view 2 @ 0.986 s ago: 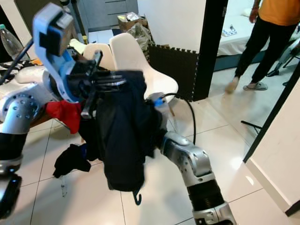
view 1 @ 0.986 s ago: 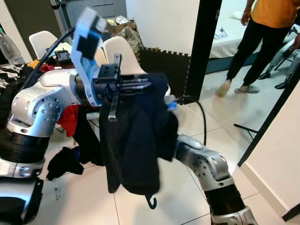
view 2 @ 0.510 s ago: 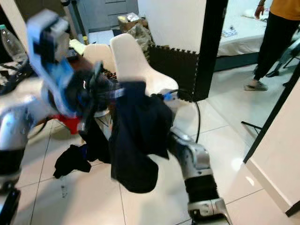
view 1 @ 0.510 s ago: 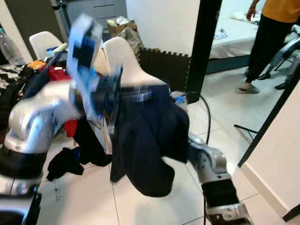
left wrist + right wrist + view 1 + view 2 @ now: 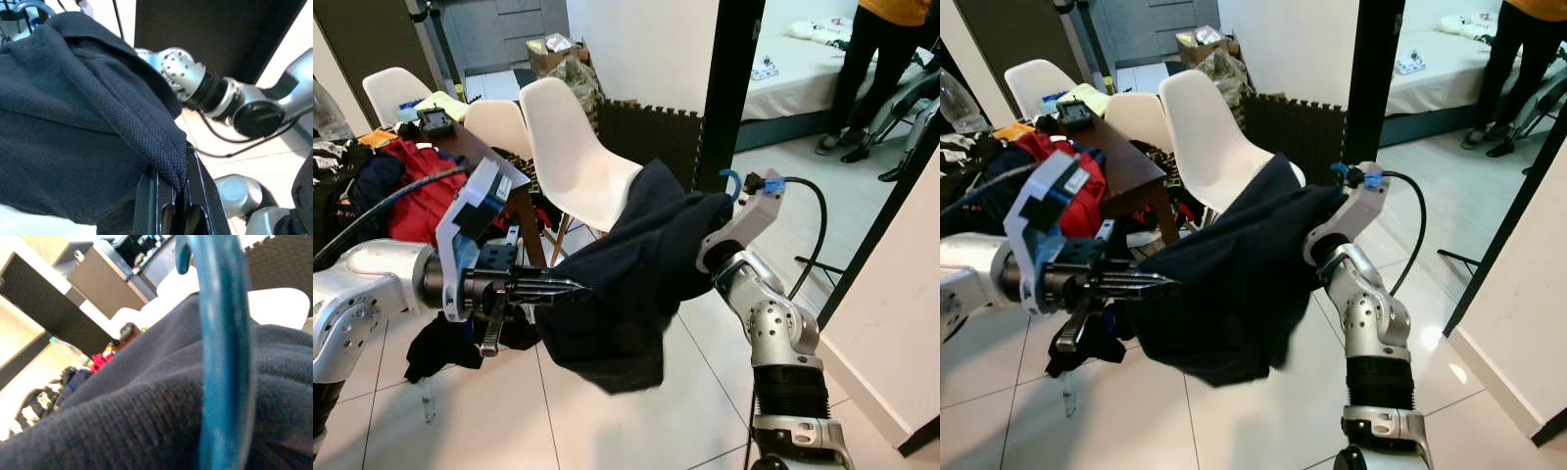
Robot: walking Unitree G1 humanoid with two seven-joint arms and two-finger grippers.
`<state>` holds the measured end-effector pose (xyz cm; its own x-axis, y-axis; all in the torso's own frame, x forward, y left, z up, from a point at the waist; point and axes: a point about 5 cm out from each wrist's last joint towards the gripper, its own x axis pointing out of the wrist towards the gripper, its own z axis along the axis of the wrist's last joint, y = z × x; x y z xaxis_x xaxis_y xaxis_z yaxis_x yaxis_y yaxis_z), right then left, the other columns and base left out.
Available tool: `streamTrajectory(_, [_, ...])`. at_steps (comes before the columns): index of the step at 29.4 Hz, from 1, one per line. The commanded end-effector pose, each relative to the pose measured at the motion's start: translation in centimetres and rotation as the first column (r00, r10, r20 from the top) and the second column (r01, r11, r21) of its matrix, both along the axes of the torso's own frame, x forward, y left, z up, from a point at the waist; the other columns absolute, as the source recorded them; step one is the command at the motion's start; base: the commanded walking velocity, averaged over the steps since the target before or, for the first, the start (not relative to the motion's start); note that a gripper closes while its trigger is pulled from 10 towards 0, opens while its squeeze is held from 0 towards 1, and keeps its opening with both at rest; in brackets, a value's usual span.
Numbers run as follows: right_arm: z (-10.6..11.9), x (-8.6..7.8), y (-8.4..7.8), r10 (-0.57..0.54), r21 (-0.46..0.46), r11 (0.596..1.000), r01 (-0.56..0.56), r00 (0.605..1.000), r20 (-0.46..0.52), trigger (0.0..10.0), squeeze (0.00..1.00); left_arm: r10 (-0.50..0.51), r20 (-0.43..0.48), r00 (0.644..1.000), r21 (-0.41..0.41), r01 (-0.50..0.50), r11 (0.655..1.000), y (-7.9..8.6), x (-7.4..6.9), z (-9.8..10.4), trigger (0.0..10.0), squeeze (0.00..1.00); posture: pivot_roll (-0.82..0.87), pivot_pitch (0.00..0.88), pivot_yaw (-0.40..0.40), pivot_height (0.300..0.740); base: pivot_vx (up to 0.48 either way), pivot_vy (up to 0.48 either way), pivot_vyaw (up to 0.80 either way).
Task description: Hang hanger
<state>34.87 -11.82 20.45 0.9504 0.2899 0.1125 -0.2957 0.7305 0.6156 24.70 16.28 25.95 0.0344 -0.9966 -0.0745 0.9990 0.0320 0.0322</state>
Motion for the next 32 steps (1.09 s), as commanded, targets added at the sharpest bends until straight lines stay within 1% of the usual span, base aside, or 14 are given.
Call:
streamTrajectory(1, [2.8,0.0,0.0,-0.012,0.088,0.996,0.0,0.991,0.134,10.0,0.0,-0.078,-0.061,0.995,0.029,0.08,0.996,-1.1,-1.5,-1.0,10.0,0.0,0.15,0.019,0.037,0.74,0.0,0.0,0.0])
streamTrajectory(2, [2.8,0.0,0.0,-0.012,0.088,0.996,0.0,0.991,0.134,10.0,0.0,-0.078,-0.061,0.995,0.029,0.08,0.996,-1.1,-1.5,-1.0,10.0,0.0,0.15,0.019,0.037,0.74,0.0,0.0,0.0])
streamTrajectory(3, [3.7,-0.3,0.2,-0.004,0.132,0.991,-0.022,0.982,0.189,10.0,0.0,-0.094,-0.08,0.992,0.04,0.098,0.994,-1.9,-1.9,-2.0,10.0,0.0,0.15,0.019,0.037,0.74,0.0,0.0,0.0])
streamTrajectory(5, [3.7,-0.3,0.2,-0.004,0.132,0.991,-0.022,0.982,0.189,10.0,0.0,-0.094,-0.08,0.992,0.04,0.098,0.994,-1.9,-1.9,-2.0,10.0,0.0,0.15,0.019,0.037,0.74,0.0,0.0,0.0])
streamTrajectory(7, [4.6,-0.6,0.3,0.012,0.158,0.986,-0.052,0.97,0.244,10.0,0.0,-0.095,-0.083,0.992,0.041,0.098,0.994,-2.6,-1.8,-2.7,10.0,0.0,0.15,0.014,0.039,0.74,0.0,0.0,0.0])
streamTrajectory(15, [5.7,-1.2,0.7,0.049,0.155,0.982,-0.104,0.945,0.323,10.0,0.0,-0.051,-0.074,0.996,0.066,0.056,0.996,-3.2,-1.2,-3.4,10.0,0.0,0.14,0.012,0.044,0.74,0.0,0.0,0.0])
streamTrajectory(16, [6.2,-1.5,0.9,0.076,0.138,0.981,-0.134,0.93,0.359,10.0,0.0,0.018,-0.07,0.997,0.041,-0.015,0.999,-3.2,-0.2,-3.1,10.0,0.46,0.14,0.012,0.045,0.74,0.0,0.0,0.0])
streamTrajectory(17, [6.2,-1.5,0.9,0.076,0.138,0.981,-0.134,0.93,0.359,10.0,0.0,0.018,-0.07,0.997,0.041,-0.015,0.999,-3.2,-0.2,-3.1,10.0,0.46,0.14,0.012,0.045,0.74,0.0,0.0,0.0])
streamTrajectory(18, [6.5,-1.7,1.1,0.095,0.126,0.98,-0.154,0.919,0.383,10.0,0.0,0.059,-0.072,0.996,0.017,-0.058,0.998,-3.2,0.5,-2.7,10.0,1.0,0.14,0.012,0.045,0.74,0.0,0.0,0.0])
streamTrajectory(21, [6.7,-1.9,1.2,0.111,0.11,0.979,-0.169,0.909,0.402,10.0,0.0,0.058,-0.072,0.996,0.002,-0.058,0.998,-3.0,0.6,-2.1,10.0,1.0,0.14,0.012,0.045,0.74,0.0,0.0,0.0])
streamTrajectory(22, [6.9,-2.1,1.1,0.131,0.078,0.98,-0.181,0.894,0.428,10.0,0.0,0.039,-0.058,0.998,0.007,-0.039,0.999,-1.7,-0.1,-1.0,10.0,1.0,0.15,0.021,0.046,0.74,0.0,0.0,0.0])
streamTrajectory(28, [7.1,-2.2,0.7,0.138,0.059,0.981,-0.183,0.886,0.442,10.0,0.0,0.024,-0.051,0.998,0.023,-0.023,0.999,-0.8,-0.7,-0.4,10.0,1.0,0.15,0.023,0.046,0.74,0.0,0.0,0.0])
streamTrajectory(30, [7.5,-2.2,-0.3,0.146,0.031,0.983,-0.182,0.868,0.474,10.0,0.0,0.027,-0.022,0.999,0.01,-0.027,1.0,0.5,-1.3,1.1,10.0,1.0,0.16,0.027,0.042,0.74,0.0,0.0,0.0])
streamTrajectory(32, [7.7,-2.3,-0.9,0.154,0.004,0.984,-0.179,0.858,0.49,10.0,0.0,0.03,-0.007,1.0,0.005,-0.03,1.0,1.1,-1.5,1.8,10.0,1.0,0.16,0.028,0.041,0.74,0.0,0.0,0.0])
